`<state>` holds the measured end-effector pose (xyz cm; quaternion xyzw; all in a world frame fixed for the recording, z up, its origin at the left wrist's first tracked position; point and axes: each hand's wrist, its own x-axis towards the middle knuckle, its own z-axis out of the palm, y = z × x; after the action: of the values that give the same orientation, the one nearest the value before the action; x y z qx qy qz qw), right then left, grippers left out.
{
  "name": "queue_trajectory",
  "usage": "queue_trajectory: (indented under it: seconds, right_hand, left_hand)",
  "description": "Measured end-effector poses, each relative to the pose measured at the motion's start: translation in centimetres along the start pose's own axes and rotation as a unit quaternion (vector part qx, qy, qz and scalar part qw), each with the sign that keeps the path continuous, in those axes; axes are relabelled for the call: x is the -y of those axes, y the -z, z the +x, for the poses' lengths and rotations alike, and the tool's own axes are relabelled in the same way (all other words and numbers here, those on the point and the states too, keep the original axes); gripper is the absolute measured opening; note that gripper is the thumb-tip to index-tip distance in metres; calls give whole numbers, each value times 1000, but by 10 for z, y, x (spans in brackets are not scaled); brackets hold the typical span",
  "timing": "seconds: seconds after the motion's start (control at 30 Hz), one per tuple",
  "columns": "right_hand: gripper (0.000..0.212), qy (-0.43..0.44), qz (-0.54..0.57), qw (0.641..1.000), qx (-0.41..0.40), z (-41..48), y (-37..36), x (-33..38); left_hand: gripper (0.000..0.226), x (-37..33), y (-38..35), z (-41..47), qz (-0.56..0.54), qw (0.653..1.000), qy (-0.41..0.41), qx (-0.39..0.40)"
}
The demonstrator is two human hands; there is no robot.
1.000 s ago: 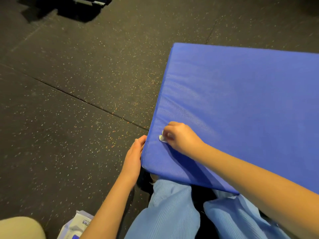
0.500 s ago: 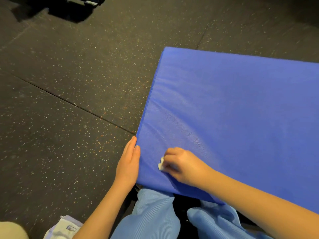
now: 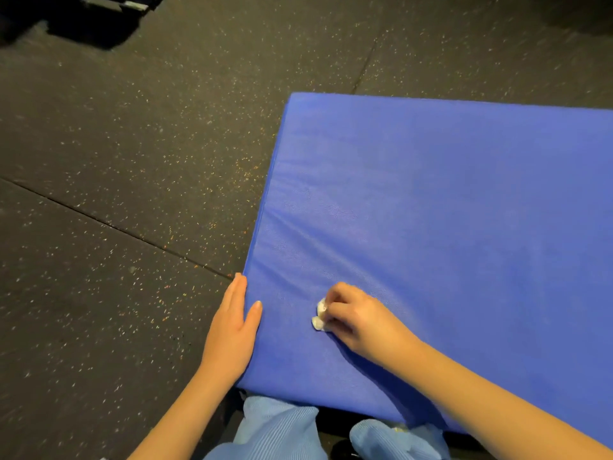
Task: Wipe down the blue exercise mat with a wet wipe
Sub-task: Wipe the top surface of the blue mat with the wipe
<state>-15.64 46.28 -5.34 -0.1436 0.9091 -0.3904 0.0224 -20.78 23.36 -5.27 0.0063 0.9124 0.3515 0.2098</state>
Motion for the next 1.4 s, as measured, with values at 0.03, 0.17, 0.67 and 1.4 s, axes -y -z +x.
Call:
queue_trajectory:
  seconds: [0.03,0.17,0.67,1.4]
  right_hand:
    - [14,-25,-17,999,-30,8,-1,-10]
    - [10,-99,-19,991,-90,38,-13,-19]
    - [20,22,2,998,55,91,-36,-6]
    - [9,109,15,981,161,123,-53,3]
  left_hand:
    - [57,2,-1,1,4,1000,1,0]
    - [56,5,-3,3,-4,1000,7,-2]
    - [44,6,-4,10,-117,992,48,-8]
    - [38,9,-6,10,-222,967,112,-48]
